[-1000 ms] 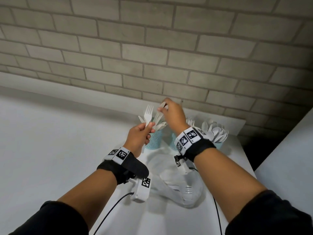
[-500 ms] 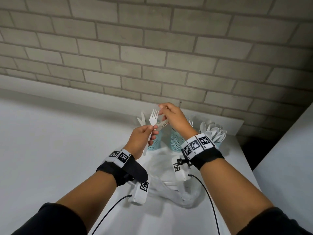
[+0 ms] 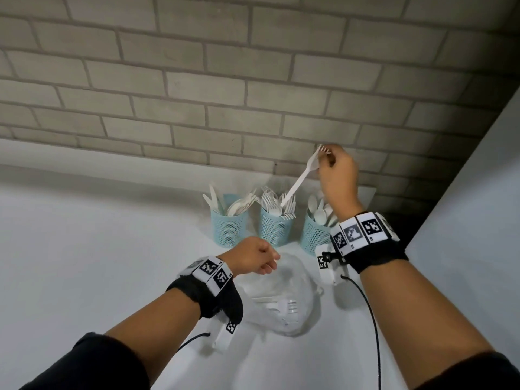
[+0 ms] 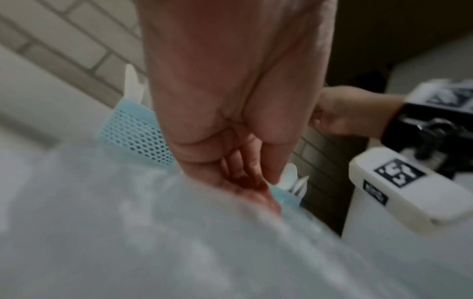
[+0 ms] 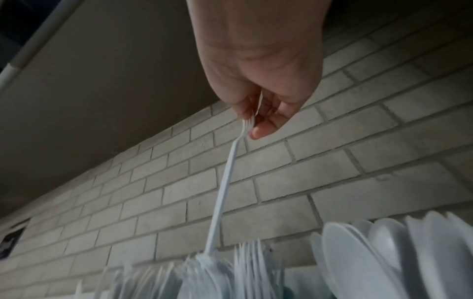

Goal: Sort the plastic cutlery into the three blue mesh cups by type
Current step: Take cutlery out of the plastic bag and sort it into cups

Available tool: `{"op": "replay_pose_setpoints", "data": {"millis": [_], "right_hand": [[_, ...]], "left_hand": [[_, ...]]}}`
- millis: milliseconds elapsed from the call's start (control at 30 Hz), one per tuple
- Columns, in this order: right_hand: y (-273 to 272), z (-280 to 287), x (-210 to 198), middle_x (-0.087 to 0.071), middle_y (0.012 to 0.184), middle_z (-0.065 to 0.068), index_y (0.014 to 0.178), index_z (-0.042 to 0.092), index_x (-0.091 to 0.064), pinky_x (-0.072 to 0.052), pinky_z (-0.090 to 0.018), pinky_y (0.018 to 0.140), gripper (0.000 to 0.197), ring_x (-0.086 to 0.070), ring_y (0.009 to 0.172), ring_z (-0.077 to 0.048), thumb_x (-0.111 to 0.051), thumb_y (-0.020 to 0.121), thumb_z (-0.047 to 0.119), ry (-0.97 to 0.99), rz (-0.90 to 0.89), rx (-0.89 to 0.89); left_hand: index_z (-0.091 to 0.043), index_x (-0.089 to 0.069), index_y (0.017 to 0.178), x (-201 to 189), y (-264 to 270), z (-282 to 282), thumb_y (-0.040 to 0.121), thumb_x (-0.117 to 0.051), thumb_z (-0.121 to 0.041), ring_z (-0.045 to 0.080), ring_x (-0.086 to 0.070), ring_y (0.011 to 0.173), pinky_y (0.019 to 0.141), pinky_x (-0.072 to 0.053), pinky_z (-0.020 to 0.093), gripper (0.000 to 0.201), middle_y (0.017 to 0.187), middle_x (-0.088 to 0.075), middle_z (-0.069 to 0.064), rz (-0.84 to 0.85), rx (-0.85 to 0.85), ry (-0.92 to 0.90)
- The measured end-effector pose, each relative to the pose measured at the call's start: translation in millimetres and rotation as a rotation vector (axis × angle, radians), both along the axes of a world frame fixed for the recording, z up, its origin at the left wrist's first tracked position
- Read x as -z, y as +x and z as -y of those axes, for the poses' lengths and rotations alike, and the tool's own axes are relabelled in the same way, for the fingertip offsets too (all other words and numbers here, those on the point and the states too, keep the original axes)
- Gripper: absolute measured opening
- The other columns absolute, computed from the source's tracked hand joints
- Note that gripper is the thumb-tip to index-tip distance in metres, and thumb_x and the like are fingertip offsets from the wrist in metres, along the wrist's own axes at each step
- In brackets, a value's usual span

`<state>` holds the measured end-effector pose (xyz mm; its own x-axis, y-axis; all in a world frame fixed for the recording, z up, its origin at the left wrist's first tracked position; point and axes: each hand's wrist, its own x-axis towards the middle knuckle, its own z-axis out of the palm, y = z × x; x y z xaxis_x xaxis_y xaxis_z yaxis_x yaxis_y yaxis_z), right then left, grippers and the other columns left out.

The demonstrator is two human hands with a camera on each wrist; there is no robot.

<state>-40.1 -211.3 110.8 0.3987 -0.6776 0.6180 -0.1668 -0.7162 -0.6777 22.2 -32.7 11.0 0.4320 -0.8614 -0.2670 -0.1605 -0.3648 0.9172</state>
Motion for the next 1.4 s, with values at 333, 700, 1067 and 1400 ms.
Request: {"op": "replay_pose_setpoints", "data": {"millis": [333, 700, 1067, 1400], "right_hand": [[11.8, -18.5, 55.3, -0.066, 0.105, -0.013, 0.109, 0.014, -0.069, -0.045, -0.031, 0.077, 0.026, -0.057, 0.098, -0.030, -0.049, 0.094, 0.020, -0.261, -0.323, 0.011], [13.9, -39.4, 72.0, -0.023, 0.152, -0.010, 0.127, 0.030, -0.057, -0.013, -0.045, 0.111, 0.033, -0.012, 0.139, -0.033, -0.043, 0.097, 0.029, -0.235, -0.841, 0.040], [-30.5, -67.8, 60.7, -0.063, 0.114, -0.005, 0.097, 0.014, -0.071, -0.046, -0.033, 0.094, 0.018, -0.057, 0.104, -0.018, -0.055, 0.089, 0.014, -0.022, -0.890, -0.444], [-64.5, -73.5, 100.8, -0.049, 0.138, -0.001, 0.125, 0.022, -0.058, -0.039, -0.027, 0.096, 0.038, -0.049, 0.122, -0.019, -0.058, 0.088, 0.014, 0.219, -1.294, -0.371]], "left_hand": [[-0.011, -0.063, 0.114, 20.0, -12.5, -8.7, 0.083, -0.068, -0.028, 0.019, -0.055, 0.112, 0.088, -0.041, 0.023, 0.035, 0.121, -0.059, 0.003, 0.658, 0.437, 0.379], [-0.022, -0.055, 0.116, 34.5, -15.3, -16.5, 0.069, -0.072, -0.048, 0.019, -0.055, 0.107, 0.089, -0.045, 0.028, 0.056, 0.121, -0.056, -0.002, 0.740, 0.511, 0.476], [-0.011, -0.055, 0.118, 37.5, -21.0, -14.3, 0.079, -0.072, -0.035, 0.023, -0.053, 0.112, 0.083, -0.039, 0.025, 0.048, 0.123, -0.057, 0.006, 0.770, 0.493, 0.470], [-0.009, -0.059, 0.116, 39.6, -21.7, -15.6, 0.081, -0.067, -0.038, 0.022, -0.055, 0.108, 0.084, -0.042, 0.026, 0.046, 0.120, -0.060, 0.006, 0.717, 0.435, 0.490]]}}
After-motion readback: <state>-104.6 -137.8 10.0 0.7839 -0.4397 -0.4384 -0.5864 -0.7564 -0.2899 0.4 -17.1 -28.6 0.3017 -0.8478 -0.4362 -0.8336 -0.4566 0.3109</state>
